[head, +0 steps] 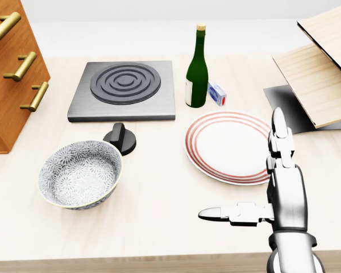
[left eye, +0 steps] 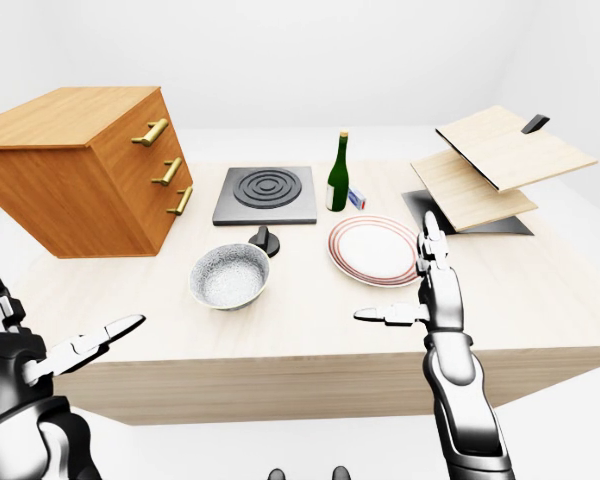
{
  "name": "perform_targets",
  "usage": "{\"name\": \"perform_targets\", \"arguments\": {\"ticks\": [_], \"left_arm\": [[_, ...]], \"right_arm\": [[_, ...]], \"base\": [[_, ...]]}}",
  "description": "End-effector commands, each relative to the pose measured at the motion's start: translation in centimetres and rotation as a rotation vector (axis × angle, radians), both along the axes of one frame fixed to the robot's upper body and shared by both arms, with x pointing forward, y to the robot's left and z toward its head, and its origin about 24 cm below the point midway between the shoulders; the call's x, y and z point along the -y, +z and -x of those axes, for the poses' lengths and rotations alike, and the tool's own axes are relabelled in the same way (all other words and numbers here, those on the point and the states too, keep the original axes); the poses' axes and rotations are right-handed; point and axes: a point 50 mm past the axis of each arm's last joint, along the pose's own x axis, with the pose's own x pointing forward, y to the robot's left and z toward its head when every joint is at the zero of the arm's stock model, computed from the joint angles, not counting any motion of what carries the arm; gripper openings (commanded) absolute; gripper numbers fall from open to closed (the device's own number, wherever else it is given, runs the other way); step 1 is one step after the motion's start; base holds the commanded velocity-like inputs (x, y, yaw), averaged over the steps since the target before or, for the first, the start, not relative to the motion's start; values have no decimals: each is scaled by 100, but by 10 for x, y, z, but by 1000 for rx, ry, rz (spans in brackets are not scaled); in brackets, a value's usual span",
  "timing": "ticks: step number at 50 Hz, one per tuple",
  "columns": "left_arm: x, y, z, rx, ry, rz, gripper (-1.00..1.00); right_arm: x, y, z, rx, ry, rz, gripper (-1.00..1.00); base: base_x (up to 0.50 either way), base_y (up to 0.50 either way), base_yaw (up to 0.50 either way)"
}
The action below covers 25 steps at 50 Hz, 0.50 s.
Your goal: Pick up the akita bowl and put it on the plate.
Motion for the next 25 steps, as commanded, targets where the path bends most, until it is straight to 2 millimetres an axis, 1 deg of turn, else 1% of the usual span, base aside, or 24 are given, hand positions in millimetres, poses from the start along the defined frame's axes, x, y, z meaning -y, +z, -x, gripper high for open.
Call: {"name": "perform_targets", "arguments": {"ticks": [1,8,12,25], "left_arm": [[-15,-21,5,-54,47,96,100],[-20,-27,7,-67,63,126,100],[-24,-34,8,-82,74,158,100],[-38,-45,19,-116,138,197,100]], "right_arm": [[0,-1,0,-2,-3,5,100],[0,-2,0,-7,-4,6,100],[0,-1,1,-3,-3,6,100],[1,-3,0,-15,-7,7,100]], "base": [[0,0,0],[0,0,0],[0,0,0],[0,0,0]]}}
